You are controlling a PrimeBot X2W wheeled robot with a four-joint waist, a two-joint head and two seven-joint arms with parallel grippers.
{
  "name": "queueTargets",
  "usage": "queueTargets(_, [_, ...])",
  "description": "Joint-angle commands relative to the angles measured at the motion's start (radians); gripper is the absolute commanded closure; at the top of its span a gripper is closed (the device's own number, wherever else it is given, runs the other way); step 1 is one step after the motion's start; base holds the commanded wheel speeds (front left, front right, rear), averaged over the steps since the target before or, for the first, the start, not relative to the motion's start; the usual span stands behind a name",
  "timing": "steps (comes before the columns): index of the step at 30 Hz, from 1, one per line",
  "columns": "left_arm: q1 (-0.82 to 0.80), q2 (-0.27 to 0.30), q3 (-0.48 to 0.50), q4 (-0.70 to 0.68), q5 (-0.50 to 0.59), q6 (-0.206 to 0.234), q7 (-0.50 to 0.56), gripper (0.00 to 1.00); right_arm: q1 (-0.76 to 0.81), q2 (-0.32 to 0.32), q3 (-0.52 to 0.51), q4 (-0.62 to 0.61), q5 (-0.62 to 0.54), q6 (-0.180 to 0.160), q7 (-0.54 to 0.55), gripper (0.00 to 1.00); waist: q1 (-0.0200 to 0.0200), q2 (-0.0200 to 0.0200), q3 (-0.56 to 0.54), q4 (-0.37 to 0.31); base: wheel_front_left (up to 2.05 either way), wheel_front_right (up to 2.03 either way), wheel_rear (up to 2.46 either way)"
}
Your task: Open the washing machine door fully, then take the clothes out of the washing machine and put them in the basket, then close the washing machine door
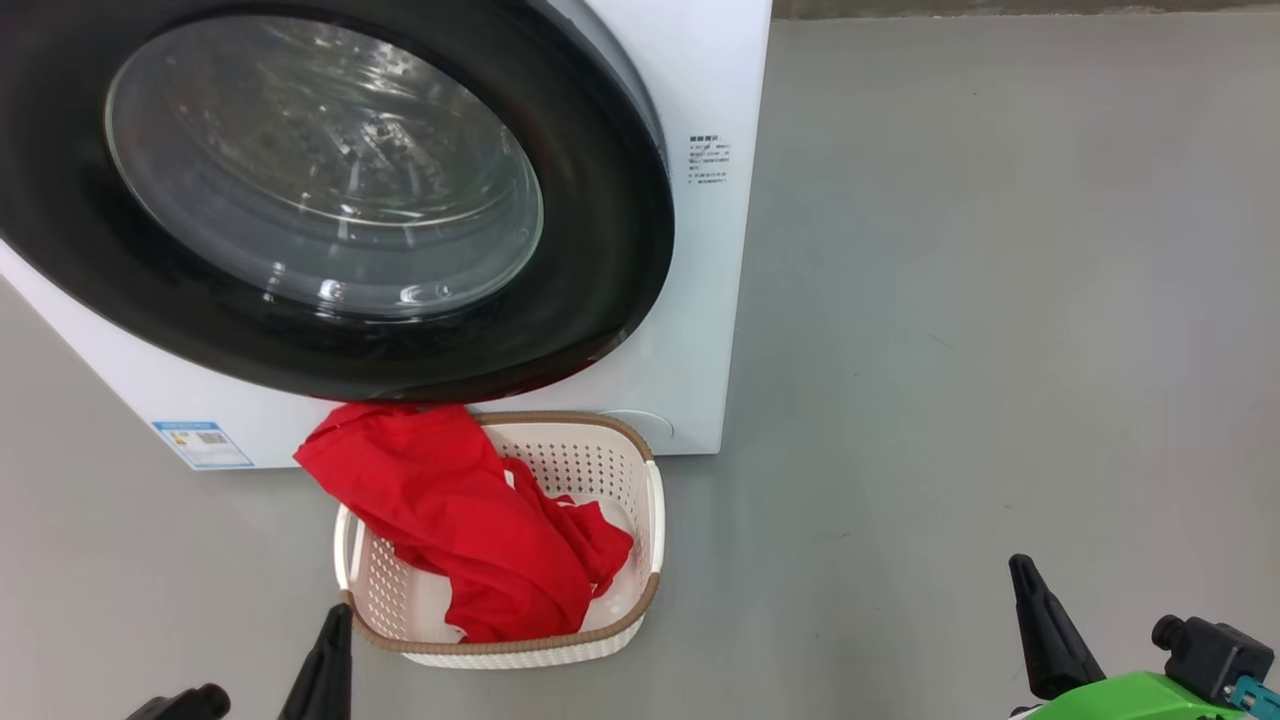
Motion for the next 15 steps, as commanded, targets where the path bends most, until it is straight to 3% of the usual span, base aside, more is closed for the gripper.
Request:
queueTargets(1, [-0.027, 0.008, 0.018, -0.026, -0.024, -0.001, 0.004, 1.00, -0.037, -0.015, 0.001, -0.028, 0.024, 0.000, 0.003, 1.00, -0.0002, -0.0001, -0.001, 0.000, 0.00, 0.00, 0.00])
queueTargets(15, [-0.040, 0.006, 0.031, -0.031, -0.175, -0.002, 0.043, 1.00, -0.055, -0.023, -0.004, -0.033, 0.169, 0.000, 0.039, 1.00, -0.0002, -0.0001, -0.011, -0.005, 0.00, 0.00, 0.00])
